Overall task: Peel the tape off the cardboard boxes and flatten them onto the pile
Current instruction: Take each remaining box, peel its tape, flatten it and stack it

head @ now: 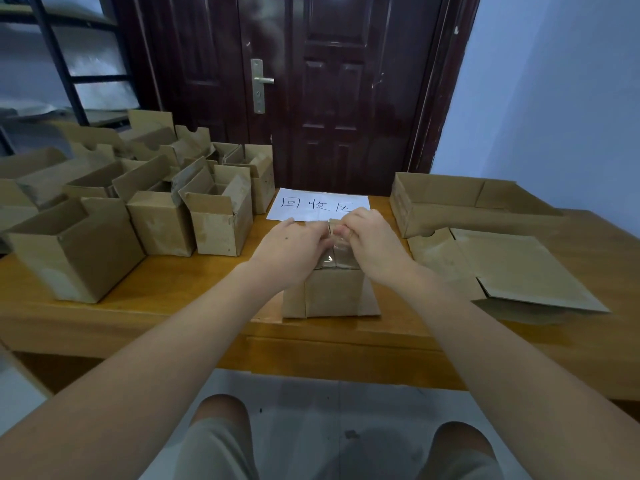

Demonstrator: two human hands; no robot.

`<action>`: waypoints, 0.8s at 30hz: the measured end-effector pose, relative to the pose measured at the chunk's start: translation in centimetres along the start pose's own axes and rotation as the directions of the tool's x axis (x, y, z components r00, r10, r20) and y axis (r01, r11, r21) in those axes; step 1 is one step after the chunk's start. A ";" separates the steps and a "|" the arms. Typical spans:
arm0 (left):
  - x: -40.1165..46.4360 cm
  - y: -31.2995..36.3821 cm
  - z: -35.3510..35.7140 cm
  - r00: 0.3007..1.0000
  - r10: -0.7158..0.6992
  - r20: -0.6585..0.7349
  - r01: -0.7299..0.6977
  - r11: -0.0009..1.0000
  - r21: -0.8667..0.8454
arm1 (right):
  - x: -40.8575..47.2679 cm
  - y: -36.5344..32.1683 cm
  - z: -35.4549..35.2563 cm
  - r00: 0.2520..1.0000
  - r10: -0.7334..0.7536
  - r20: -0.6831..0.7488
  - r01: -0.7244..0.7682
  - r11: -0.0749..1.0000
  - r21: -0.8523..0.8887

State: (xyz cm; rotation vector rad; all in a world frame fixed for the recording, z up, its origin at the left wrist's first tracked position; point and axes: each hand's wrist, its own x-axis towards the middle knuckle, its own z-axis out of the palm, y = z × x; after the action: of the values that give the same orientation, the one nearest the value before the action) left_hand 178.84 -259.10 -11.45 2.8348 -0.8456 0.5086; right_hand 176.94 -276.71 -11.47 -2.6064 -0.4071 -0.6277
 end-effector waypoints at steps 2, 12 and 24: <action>-0.1 -0.2 0.2 0.999 0.037 0.010 -0.037 0.999 0.015 | -0.3 0.0 -0.4 0.999 0.006 0.035 -0.008 0.998 0.064; -1.3 0.0 0.6 0.997 0.004 -0.077 -0.022 0.970 -0.242 | -1.7 0.6 1.5 0.996 0.033 -0.079 -0.025 0.995 0.095; -1.6 -0.2 0.1 0.998 0.063 -0.015 -0.065 0.977 -0.205 | -2.1 -0.7 0.4 0.997 0.080 -0.004 -0.076 0.968 0.240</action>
State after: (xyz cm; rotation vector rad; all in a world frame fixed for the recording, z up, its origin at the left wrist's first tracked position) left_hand 177.74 -258.10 -12.11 2.6238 -0.9329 0.4148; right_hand 175.07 -276.30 -12.60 -2.3745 -0.3508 -0.5336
